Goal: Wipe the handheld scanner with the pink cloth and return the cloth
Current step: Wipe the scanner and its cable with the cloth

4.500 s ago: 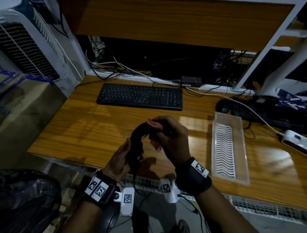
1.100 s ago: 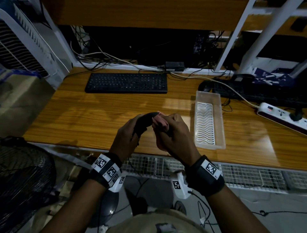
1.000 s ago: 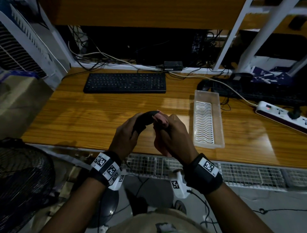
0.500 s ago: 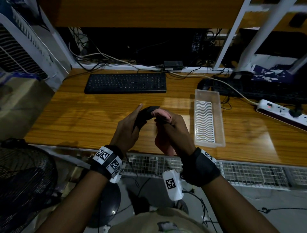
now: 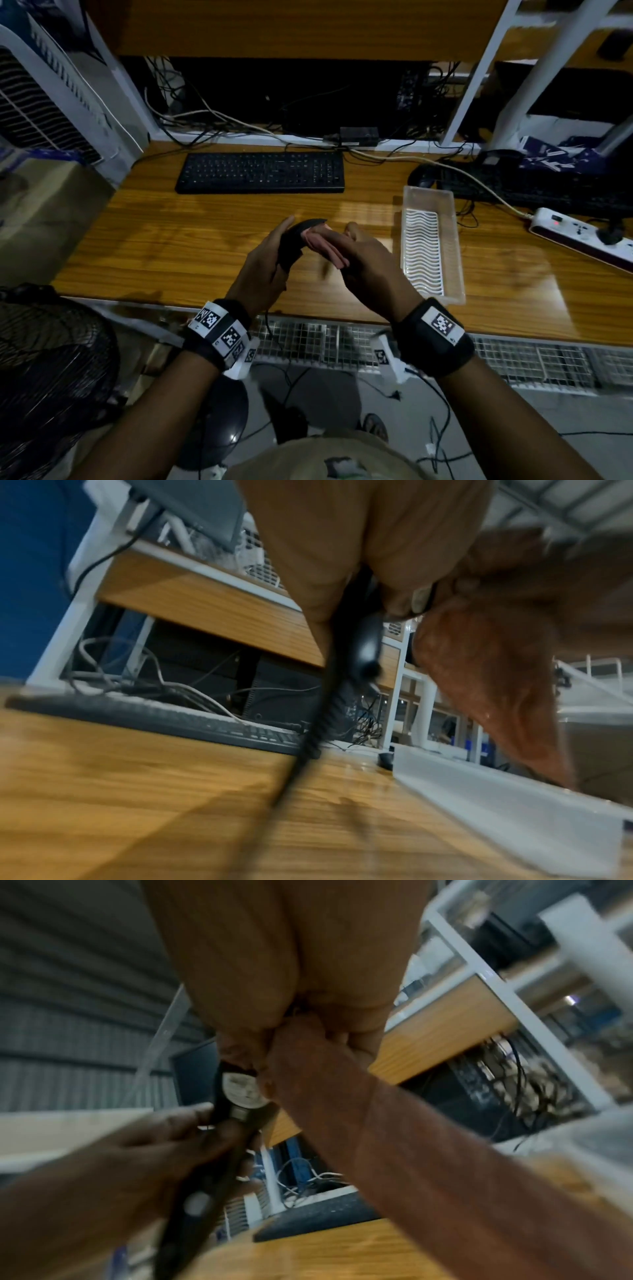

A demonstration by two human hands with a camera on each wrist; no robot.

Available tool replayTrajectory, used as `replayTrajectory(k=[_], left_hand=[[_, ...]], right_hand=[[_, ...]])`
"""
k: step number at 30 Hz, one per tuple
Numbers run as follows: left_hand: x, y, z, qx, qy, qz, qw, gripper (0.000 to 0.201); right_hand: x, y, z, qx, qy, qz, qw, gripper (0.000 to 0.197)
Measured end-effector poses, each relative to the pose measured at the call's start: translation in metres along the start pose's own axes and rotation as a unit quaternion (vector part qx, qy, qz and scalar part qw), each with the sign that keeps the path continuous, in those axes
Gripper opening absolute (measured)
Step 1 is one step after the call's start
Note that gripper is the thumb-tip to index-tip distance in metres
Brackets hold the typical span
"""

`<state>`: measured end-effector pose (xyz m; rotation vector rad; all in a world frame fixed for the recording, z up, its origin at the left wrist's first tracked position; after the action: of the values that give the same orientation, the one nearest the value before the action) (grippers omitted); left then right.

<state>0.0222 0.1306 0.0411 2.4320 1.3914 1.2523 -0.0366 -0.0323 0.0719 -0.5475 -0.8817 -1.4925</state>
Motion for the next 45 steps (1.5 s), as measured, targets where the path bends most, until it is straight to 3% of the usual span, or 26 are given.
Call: replayTrajectory(k=[3, 10, 11, 13, 16, 17, 20, 23, 26, 29, 32, 35, 40, 42, 43, 45], left_hand=[[-0.003, -0.001, -0.002, -0.004, 0.012, -0.036, 0.999, 0.054], [-0.009, -0.001, -0.004, -0.016, 0.023, -0.049, 0.998, 0.056], [-0.01, -0.001, -0.004, -0.016, 0.023, -0.048, 0.998, 0.056], [-0.013, 0.0, -0.001, -0.012, 0.026, -0.038, 0.999, 0.056], [-0.017, -0.001, 0.003, 0.014, 0.03, -0.014, 0.999, 0.059], [-0.018, -0.001, 0.004, 0.026, 0.03, -0.008, 0.999, 0.061], [-0.02, -0.003, 0.008, 0.052, 0.025, 0.009, 0.998, 0.067], [-0.02, -0.005, 0.017, 0.071, 0.027, 0.03, 0.997, 0.081], [-0.02, -0.004, 0.019, 0.07, 0.016, 0.041, 0.997, 0.089], [-0.02, -0.002, 0.019, 0.056, -0.032, 0.039, 0.997, 0.092], [-0.022, -0.009, 0.02, 0.033, -0.052, 0.043, 0.997, 0.089], [-0.023, -0.014, 0.014, 0.046, -0.024, 0.028, 0.998, 0.069], [-0.029, -0.015, 0.011, 0.05, -0.006, 0.021, 0.999, 0.063], [-0.031, -0.015, 0.013, 0.055, -0.001, 0.022, 0.998, 0.062], [-0.032, -0.015, 0.014, 0.058, 0.004, 0.024, 0.998, 0.062], [-0.034, -0.017, 0.015, 0.073, 0.006, 0.036, 0.997, 0.063]], right_hand=[[0.009, 0.004, -0.013, -0.044, -0.126, 0.019, 0.991, 0.051], [0.011, 0.003, -0.017, -0.078, -0.183, -0.023, 0.98, 0.053], [0.008, 0.004, -0.018, -0.074, -0.149, -0.026, 0.986, 0.051], [-0.001, 0.005, -0.021, -0.057, 0.018, -0.006, 0.998, 0.045], [-0.004, 0.004, -0.018, -0.077, 0.232, 0.044, 0.969, 0.045], [-0.005, 0.004, -0.016, -0.083, 0.247, 0.052, 0.964, 0.05], [-0.013, 0.005, -0.013, -0.105, 0.317, 0.078, 0.939, 0.039], [-0.017, 0.004, -0.003, -0.097, 0.38, 0.101, 0.914, 0.051], [-0.017, 0.004, 0.0, -0.074, 0.392, 0.128, 0.908, 0.055], [-0.011, 0.001, 0.002, -0.03, 0.33, 0.112, 0.937, 0.054], [-0.011, -0.003, -0.005, 0.004, 0.081, 0.082, 0.993, 0.059], [-0.01, -0.003, -0.024, -0.007, -0.14, 0.072, 0.987, 0.058], [-0.009, -0.004, -0.035, -0.043, -0.193, 0.035, 0.98, 0.052], [-0.015, -0.004, -0.032, -0.062, -0.127, 0.029, 0.99, 0.047], [-0.017, -0.004, -0.032, -0.079, -0.015, 0.047, 0.996, 0.045], [-0.02, -0.005, -0.03, -0.124, 0.258, 0.095, 0.954, 0.037]])
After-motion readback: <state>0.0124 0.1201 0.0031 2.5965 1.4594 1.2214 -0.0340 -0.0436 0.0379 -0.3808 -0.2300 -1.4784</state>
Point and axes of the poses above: each hand's wrist, its own y-axis towards the middle knuckle, its own x-axis out of the back of the hand, z = x × y, the point moved 6 cm from there along y, towards the middle knuckle, and after that the axes turned 7 degrees about -x, right-handed, at the moved point
